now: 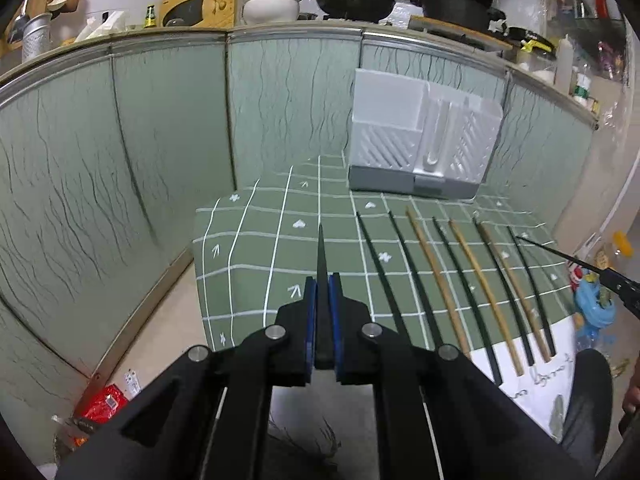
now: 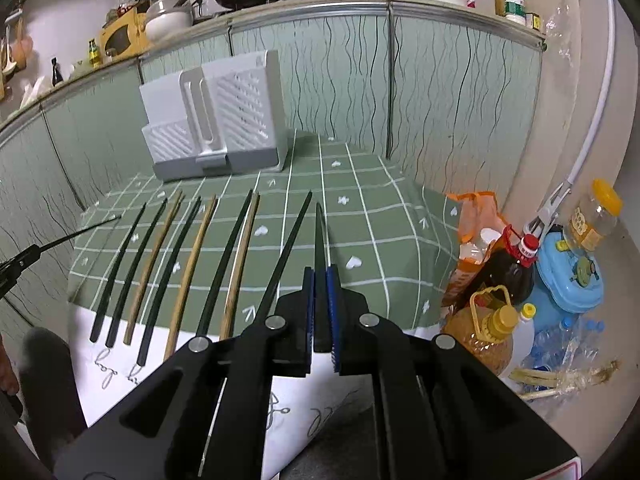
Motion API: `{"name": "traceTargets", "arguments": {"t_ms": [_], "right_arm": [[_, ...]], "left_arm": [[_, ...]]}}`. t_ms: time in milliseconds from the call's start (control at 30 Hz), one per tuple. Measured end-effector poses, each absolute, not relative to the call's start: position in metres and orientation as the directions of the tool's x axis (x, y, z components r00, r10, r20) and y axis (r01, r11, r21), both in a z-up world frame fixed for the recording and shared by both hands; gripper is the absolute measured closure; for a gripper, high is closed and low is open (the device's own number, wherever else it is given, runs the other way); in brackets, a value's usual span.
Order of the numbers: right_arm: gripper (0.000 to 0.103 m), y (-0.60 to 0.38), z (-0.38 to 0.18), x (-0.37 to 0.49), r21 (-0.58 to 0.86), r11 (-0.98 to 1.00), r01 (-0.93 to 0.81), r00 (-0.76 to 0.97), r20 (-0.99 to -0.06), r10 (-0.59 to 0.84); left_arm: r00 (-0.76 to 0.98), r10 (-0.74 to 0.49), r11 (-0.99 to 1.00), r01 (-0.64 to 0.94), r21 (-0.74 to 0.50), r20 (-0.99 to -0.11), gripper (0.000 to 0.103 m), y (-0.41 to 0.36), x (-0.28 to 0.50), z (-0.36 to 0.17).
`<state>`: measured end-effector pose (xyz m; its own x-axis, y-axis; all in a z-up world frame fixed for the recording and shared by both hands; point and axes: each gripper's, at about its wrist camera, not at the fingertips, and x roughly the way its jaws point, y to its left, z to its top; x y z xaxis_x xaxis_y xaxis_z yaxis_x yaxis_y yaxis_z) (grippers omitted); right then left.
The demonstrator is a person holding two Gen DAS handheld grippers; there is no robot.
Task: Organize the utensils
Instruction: 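Lift both held black chopsticks and carry them over the white utensil holder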
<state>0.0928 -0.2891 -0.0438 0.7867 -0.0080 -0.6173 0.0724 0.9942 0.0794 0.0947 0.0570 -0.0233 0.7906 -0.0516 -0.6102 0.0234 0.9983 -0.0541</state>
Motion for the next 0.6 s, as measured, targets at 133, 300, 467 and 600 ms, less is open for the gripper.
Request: {"name": "traceTargets", "arguments": {"t_ms": [133, 300, 467, 600], "right_arm": [[0.097, -0.296, -0.032, 0.095, 0.093, 0.994, 0.064, 0.799, -0.601, 0.005], [0.097, -0.3, -0.012, 0.1, 0.112, 0.993, 0.043, 0.821, -0.57, 0.028], [0.097, -0.3, 0.004, 0.11, 0.111, 0.994, 0.02, 0.836, -0.546, 0.044], [0.097, -0.302, 0.015, 0.122, 0.115, 0.993, 0.005, 0.845, -0.532, 0.058]], "left_arm": [[0.808, -0.06, 0.998, 0.044, -0.041, -0.587, 0.095, 0.062, 0.095, -0.006], [0.818, -0.09, 0.996, 0.067, -0.062, -0.568, 0.095, 0.068, 0.1, 0.011], [0.827, -0.121, 0.993, 0.097, -0.073, -0.549, 0.095, 0.067, 0.106, 0.025], [0.832, -0.139, 0.99, 0.127, -0.06, -0.537, 0.095, 0.061, 0.112, 0.034]]}}
